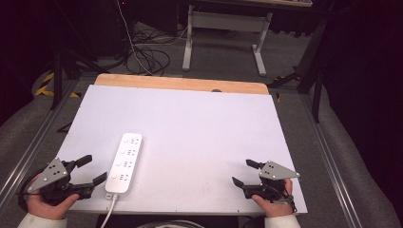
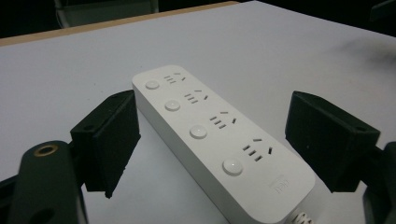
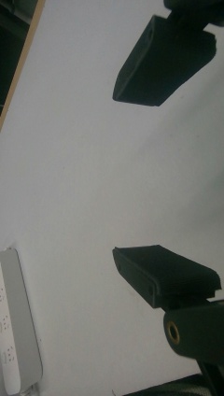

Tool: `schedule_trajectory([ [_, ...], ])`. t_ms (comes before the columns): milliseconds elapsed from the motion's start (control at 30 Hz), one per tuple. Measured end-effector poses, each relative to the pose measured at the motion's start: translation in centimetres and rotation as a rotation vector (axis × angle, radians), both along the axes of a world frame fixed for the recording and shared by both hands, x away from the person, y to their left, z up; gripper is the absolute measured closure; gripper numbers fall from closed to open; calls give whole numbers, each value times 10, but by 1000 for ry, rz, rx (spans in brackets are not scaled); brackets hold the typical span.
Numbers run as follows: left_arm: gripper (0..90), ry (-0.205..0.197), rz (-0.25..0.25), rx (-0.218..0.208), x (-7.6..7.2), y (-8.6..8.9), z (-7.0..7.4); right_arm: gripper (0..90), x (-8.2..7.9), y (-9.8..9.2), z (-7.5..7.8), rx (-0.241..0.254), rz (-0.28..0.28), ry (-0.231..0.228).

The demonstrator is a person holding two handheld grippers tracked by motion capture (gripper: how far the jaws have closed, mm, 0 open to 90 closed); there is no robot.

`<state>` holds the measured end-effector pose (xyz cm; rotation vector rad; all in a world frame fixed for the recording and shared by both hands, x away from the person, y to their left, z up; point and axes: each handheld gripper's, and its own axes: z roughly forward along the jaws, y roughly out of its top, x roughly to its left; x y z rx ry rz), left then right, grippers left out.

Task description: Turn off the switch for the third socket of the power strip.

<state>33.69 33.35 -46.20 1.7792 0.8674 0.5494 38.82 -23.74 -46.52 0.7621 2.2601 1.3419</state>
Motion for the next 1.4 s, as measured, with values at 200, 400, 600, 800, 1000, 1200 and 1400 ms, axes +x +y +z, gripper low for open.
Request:
schedule_trajectory([
  [200,198,-7,-3,17,0,-1,1,212,0,0,-1,3,7,5],
  [400,207,-6,-6,19,-1,-1,2,212,1,1,-1,-1,8,4],
  [600,216,-8,-1,15,-2,-1,3,213,1,1,-2,1,11,6],
  [800,254,-15,-12,31,-2,0,6,219,2,2,-3,-5,14,12],
  [1000,278,-4,-8,36,-2,0,8,224,2,3,-3,-6,15,14],
  [1200,312,12,-27,85,2,-5,16,226,2,4,-4,-6,18,18],
  [1400,366,25,-52,56,9,-7,25,228,3,5,-5,-10,21,25],
])
